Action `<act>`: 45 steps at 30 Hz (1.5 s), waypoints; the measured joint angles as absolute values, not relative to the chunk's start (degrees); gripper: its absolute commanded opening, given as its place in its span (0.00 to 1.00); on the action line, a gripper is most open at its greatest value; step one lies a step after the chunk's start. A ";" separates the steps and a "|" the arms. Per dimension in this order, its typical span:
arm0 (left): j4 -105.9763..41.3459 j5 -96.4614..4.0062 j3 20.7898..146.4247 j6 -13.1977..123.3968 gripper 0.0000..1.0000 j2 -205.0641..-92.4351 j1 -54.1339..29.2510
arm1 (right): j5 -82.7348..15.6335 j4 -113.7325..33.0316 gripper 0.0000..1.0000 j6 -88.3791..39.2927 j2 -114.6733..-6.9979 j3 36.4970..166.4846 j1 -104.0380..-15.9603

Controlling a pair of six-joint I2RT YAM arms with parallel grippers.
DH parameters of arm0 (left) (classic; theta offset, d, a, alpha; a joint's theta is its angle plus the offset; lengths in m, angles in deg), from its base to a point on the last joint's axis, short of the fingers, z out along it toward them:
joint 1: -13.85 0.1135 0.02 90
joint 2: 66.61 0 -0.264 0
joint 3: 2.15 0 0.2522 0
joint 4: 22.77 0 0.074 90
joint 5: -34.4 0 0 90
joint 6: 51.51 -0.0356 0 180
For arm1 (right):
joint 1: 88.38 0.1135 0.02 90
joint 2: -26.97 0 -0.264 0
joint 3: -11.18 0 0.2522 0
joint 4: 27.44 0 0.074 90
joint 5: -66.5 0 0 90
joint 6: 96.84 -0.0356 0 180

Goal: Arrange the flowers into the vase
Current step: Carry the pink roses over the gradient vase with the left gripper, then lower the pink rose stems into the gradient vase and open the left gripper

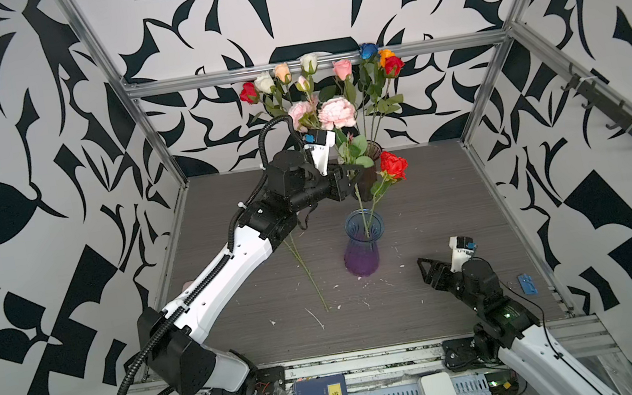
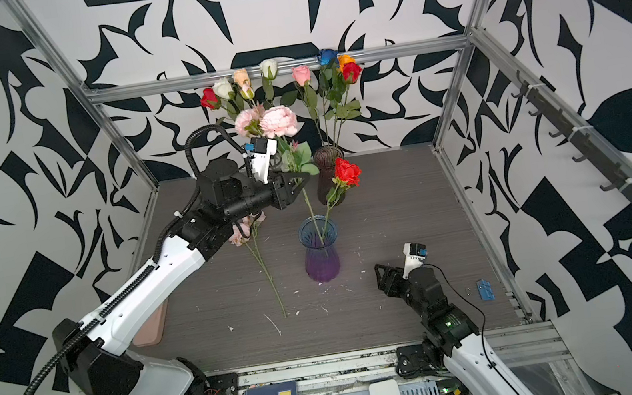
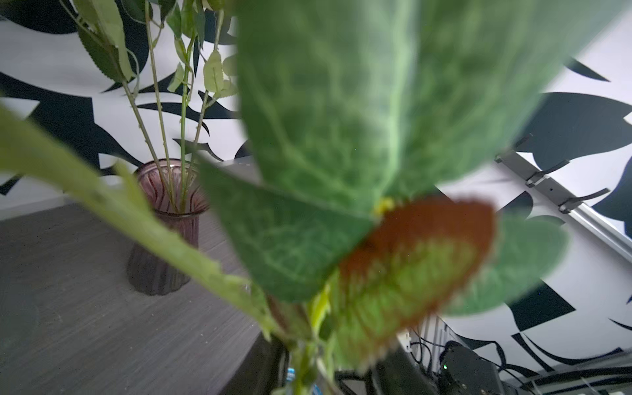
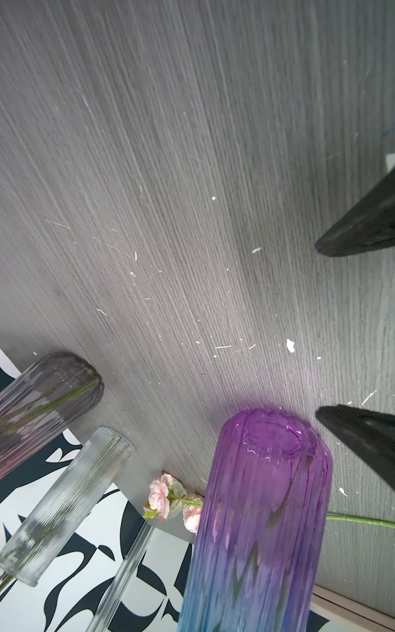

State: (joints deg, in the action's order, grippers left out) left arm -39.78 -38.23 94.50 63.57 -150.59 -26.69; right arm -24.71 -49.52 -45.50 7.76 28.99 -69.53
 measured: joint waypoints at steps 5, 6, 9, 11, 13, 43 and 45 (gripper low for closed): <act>-39.80 -38.23 94.50 63.60 0.43 -150.59 -26.73 | -24.71 -49.52 0.72 -45.50 7.76 28.99 -69.53; -39.80 -38.23 94.50 63.62 0.43 -150.59 -26.73 | -24.71 -49.52 0.72 -45.50 7.76 28.99 -69.53; -40.13 -38.21 94.59 63.62 0.43 -150.72 -26.73 | -24.71 -49.52 0.72 -45.50 7.76 28.99 -69.53; -40.35 -38.15 94.63 63.62 0.43 -151.09 -26.73 | -24.71 -49.52 0.72 -45.50 7.76 28.99 -69.53; -40.70 -38.06 94.63 63.62 0.43 -151.58 -26.73 | -24.69 -49.52 0.72 -45.50 7.76 28.99 -69.53; -53.22 -35.02 96.79 57.93 0.64 -156.52 -25.72 | -24.71 -49.52 0.73 -45.52 7.74 28.99 -69.53; -53.44 -34.80 95.96 57.87 0.64 -155.18 -24.41 | -24.71 -49.52 0.73 -45.52 7.74 28.99 -69.53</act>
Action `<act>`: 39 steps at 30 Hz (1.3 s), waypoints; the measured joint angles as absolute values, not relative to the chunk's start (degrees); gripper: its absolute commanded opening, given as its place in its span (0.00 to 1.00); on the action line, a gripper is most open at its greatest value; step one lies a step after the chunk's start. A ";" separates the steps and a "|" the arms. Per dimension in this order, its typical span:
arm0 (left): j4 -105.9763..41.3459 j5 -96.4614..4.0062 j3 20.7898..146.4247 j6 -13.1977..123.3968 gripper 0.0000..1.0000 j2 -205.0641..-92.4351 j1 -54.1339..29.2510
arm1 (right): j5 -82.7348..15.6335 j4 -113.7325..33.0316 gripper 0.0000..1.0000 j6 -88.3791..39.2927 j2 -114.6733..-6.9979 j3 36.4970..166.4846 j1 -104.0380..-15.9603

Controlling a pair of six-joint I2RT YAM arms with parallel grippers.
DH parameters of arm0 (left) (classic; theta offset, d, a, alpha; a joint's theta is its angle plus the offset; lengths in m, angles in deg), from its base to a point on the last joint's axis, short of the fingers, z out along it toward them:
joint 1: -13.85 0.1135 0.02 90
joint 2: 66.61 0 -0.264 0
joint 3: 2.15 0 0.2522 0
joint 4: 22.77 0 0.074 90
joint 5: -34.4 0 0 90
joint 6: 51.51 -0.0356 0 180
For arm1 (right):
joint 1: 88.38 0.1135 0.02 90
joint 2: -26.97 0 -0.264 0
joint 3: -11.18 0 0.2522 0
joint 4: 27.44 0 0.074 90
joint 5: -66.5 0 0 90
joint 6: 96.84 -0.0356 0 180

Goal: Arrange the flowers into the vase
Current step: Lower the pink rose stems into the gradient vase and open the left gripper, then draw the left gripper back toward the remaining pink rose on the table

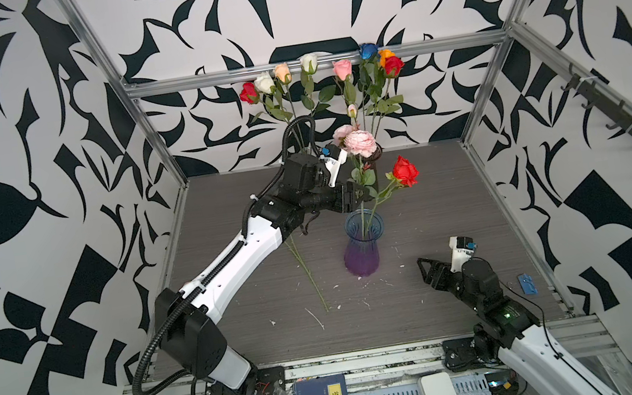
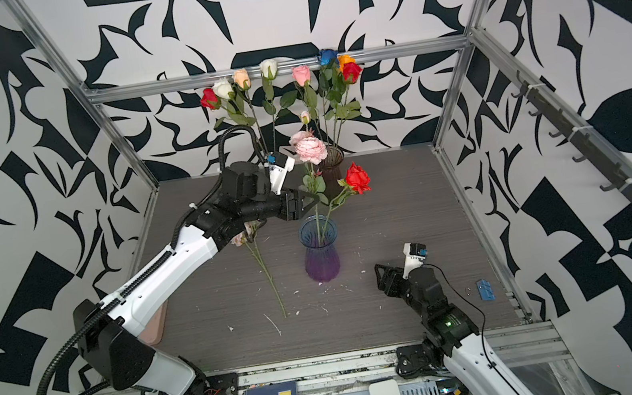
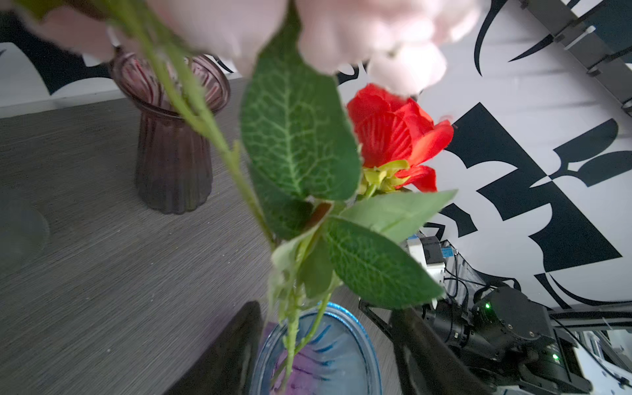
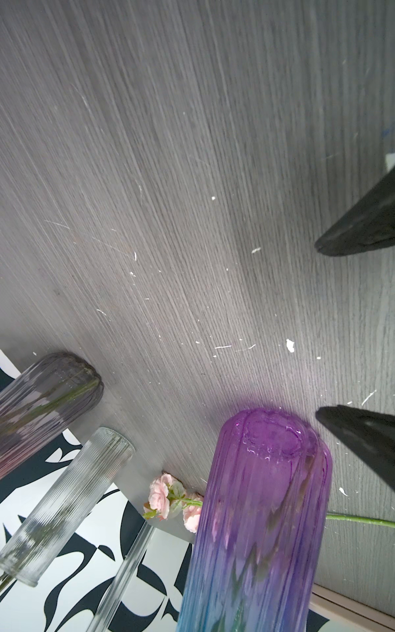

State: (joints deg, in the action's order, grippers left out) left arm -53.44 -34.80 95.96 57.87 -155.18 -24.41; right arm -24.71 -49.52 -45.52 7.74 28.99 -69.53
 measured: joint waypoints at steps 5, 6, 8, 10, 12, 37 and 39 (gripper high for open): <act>-53.35 -34.21 92.07 58.35 0.59 -149.52 -19.98 | -24.71 -49.52 0.73 -45.52 7.72 28.99 -69.53; -53.20 -33.91 91.37 58.50 0.58 -148.56 -18.99 | -24.71 -49.52 0.73 -45.52 7.61 28.99 -69.53; -53.14 -33.42 90.48 58.92 0.55 -147.20 -17.18 | -24.69 -49.52 0.73 -45.52 7.26 28.99 -69.53; -53.11 -32.86 90.04 59.62 0.53 -146.77 -15.06 | -24.71 -49.52 0.73 -45.52 7.00 28.99 -69.53; -53.18 -32.18 89.63 60.40 0.50 -146.75 -13.20 | -24.71 -49.52 0.73 -45.52 6.98 28.99 -69.53; -59.21 -28.29 80.93 69.67 0.43 -161.94 0.09 | -24.71 -49.52 0.73 -45.54 6.61 28.99 -69.53; -59.54 -28.53 80.93 69.30 0.43 -163.25 0.15 | -24.71 -49.52 0.73 -45.54 6.61 28.99 -69.53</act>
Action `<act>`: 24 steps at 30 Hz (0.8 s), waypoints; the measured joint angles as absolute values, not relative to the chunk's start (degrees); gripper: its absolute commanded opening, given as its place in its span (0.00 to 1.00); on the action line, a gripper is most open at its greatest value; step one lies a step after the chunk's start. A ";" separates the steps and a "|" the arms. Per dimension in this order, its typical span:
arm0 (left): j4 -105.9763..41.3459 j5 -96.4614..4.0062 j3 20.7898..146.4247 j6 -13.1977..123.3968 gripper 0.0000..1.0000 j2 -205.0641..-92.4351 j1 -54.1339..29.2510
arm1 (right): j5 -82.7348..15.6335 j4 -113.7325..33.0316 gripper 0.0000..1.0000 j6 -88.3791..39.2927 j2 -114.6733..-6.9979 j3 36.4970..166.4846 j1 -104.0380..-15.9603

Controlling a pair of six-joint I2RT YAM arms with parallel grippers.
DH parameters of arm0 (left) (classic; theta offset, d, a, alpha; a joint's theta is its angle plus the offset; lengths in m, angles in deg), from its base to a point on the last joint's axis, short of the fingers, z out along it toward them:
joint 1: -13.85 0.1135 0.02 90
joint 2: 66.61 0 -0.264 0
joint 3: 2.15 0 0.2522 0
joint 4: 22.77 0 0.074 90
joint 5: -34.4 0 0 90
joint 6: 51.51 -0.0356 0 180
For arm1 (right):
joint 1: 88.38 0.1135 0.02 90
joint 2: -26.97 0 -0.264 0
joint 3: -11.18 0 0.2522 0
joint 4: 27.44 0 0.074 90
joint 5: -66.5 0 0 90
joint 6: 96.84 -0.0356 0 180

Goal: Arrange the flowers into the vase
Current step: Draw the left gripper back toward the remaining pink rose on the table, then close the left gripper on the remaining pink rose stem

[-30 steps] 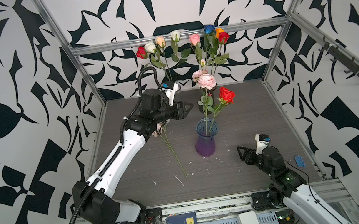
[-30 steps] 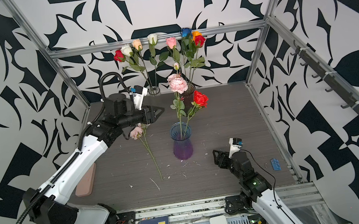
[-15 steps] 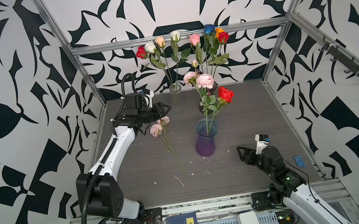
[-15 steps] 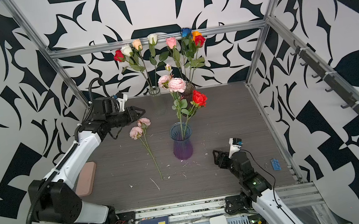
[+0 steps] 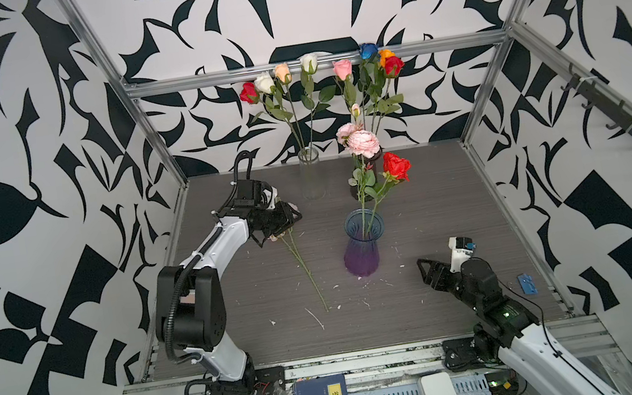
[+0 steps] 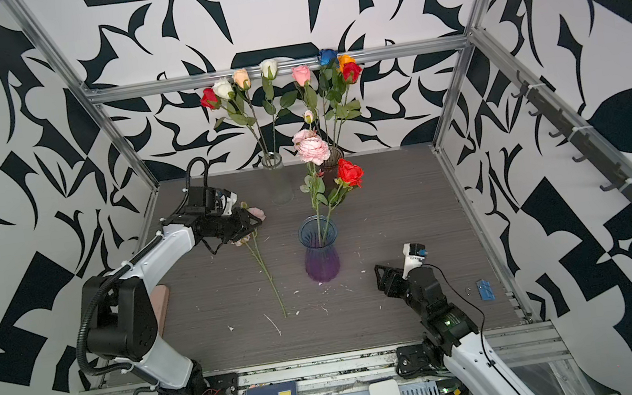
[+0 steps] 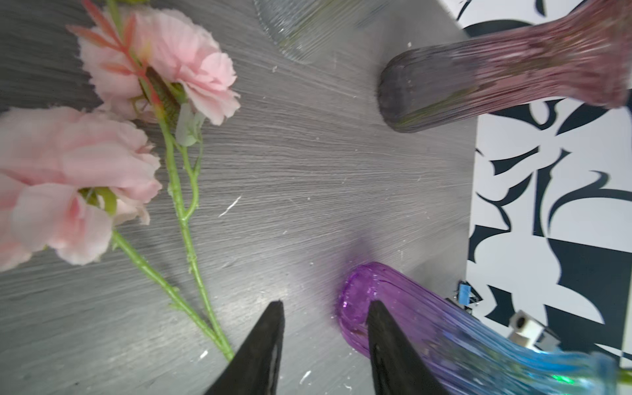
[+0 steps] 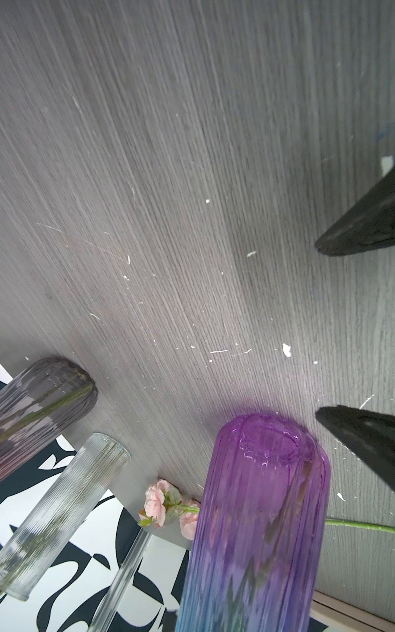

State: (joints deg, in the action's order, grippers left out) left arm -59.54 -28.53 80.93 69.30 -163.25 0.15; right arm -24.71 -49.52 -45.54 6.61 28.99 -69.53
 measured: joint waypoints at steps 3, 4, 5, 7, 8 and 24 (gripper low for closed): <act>-60.00 -28.57 80.77 69.04 0.39 -165.59 0.61 | -24.71 -49.52 0.73 -45.54 6.61 28.99 -69.53; -60.00 -28.55 80.47 69.02 0.39 -166.37 0.94 | -24.71 -49.52 0.73 -45.54 6.61 28.99 -69.53; -60.00 -28.46 80.10 68.97 0.39 -167.01 1.29 | -24.71 -49.52 0.73 -45.54 6.63 28.99 -69.53; -60.00 -28.24 79.40 68.97 0.38 -168.45 2.10 | -24.71 -49.52 0.73 -45.54 6.63 28.99 -69.53; -59.95 -28.16 78.98 68.97 0.37 -169.04 2.43 | -24.71 -49.52 0.73 -45.54 6.63 28.99 -69.53; -59.82 -27.22 76.71 69.13 0.35 -171.49 4.85 | -24.71 -49.52 0.73 -45.56 6.63 28.99 -69.53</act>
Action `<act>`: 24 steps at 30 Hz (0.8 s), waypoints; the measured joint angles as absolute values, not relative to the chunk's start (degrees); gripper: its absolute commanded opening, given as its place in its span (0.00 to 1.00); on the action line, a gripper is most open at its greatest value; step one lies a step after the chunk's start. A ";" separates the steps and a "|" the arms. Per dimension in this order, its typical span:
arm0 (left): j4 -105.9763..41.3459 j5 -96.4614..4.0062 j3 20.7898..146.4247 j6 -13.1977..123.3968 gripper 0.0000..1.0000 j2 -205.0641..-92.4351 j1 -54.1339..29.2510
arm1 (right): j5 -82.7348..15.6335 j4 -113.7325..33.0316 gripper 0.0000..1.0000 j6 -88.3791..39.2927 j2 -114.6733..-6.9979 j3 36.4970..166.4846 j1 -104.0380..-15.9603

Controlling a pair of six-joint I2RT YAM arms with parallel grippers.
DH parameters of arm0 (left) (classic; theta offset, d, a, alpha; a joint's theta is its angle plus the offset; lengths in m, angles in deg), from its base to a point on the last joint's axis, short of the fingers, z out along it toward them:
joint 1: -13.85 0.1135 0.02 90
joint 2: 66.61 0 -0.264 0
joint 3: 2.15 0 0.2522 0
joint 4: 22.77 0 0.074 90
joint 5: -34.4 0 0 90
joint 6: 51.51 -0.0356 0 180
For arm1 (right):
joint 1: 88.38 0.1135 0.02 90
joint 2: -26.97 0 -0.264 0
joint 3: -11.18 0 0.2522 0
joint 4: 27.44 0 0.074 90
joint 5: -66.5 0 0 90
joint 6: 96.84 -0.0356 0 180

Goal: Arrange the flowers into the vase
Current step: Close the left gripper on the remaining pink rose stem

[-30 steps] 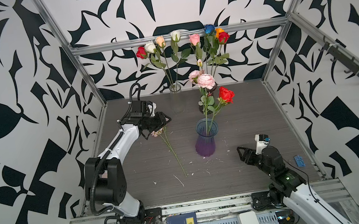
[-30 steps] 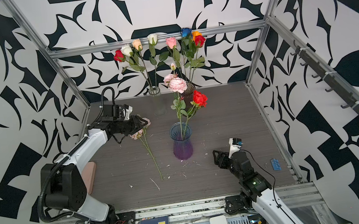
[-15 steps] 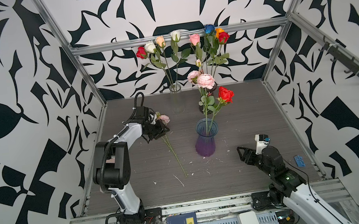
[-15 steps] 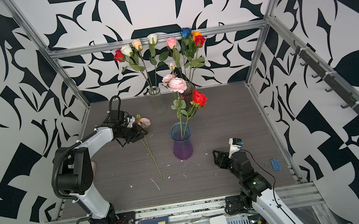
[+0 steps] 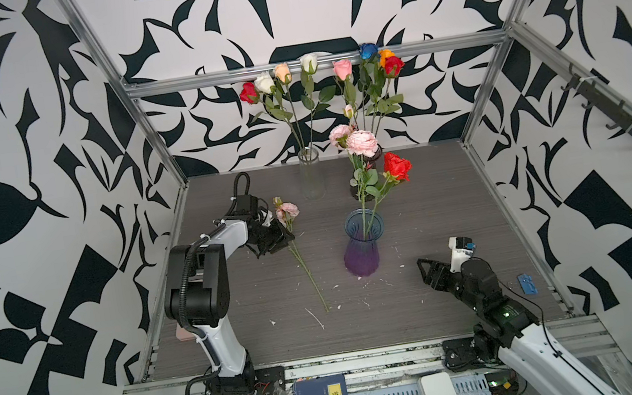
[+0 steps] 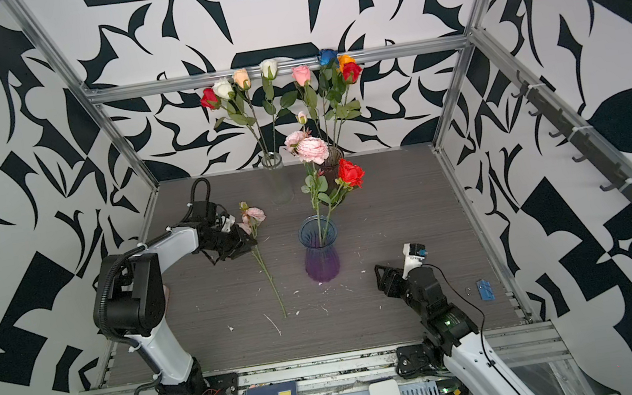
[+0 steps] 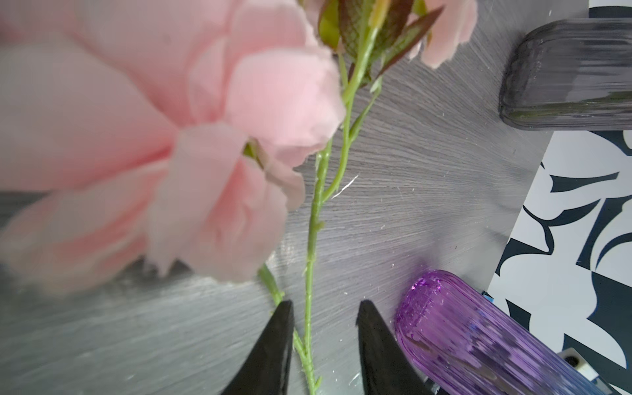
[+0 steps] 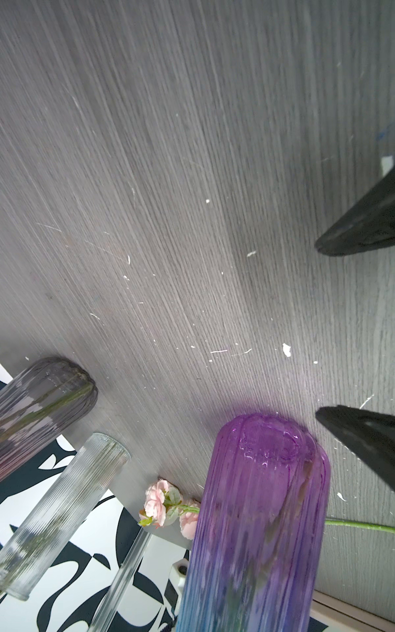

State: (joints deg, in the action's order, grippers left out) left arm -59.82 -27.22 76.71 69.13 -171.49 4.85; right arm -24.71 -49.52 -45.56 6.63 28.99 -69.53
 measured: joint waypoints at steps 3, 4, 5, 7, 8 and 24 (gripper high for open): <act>-59.69 -27.22 76.71 69.21 0.30 -172.14 5.16 | -24.69 -49.52 0.73 -45.63 6.63 28.99 -69.53; -59.71 -27.22 76.69 69.13 0.30 -172.49 5.25 | -24.69 -49.52 0.73 -45.65 6.63 28.99 -69.53; -59.74 -27.22 76.69 69.10 0.30 -172.76 5.36 | -24.69 -49.52 0.73 -45.65 6.63 28.99 -69.53; -59.71 -27.24 76.55 69.10 0.30 -173.21 5.60 | -24.69 -49.52 0.73 -45.65 6.63 28.99 -69.53; -59.74 -27.26 76.42 69.10 0.30 -173.30 5.71 | -24.69 -49.52 0.73 -45.65 6.63 28.99 -69.53; -58.86 -26.37 76.20 69.96 0.11 -176.47 6.41 | -24.71 -49.52 0.73 -45.67 6.65 28.99 -69.53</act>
